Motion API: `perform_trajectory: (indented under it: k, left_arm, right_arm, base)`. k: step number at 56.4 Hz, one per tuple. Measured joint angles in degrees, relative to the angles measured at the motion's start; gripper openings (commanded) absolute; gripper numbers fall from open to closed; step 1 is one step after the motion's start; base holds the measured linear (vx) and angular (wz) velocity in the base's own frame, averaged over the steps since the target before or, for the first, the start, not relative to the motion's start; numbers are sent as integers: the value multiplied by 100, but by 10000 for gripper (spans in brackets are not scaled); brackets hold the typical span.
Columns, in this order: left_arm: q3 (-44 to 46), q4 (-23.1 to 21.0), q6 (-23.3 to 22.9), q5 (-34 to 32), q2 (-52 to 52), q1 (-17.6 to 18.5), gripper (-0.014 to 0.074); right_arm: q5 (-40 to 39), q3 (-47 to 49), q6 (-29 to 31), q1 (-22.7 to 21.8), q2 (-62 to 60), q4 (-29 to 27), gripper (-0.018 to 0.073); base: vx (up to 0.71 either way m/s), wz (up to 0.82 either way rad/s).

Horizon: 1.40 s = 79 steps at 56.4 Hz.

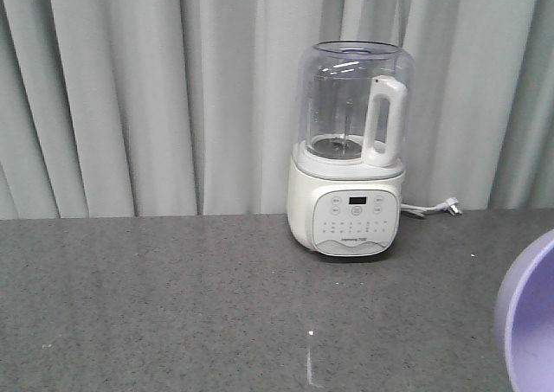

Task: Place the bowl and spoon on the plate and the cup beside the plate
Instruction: 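Drive the base to the counter with the pale blue plate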

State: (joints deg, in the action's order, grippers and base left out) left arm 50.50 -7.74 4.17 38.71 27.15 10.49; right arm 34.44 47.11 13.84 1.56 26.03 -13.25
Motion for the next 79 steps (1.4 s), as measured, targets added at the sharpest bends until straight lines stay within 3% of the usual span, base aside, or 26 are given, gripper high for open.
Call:
perform_trajectory:
  k: [79]
  left_arm:
    - [0,0,0,5,0,0,-3]
  right_arm:
    - [1,0,12,0,0,0,-9]
  base:
    - [-14,-59]
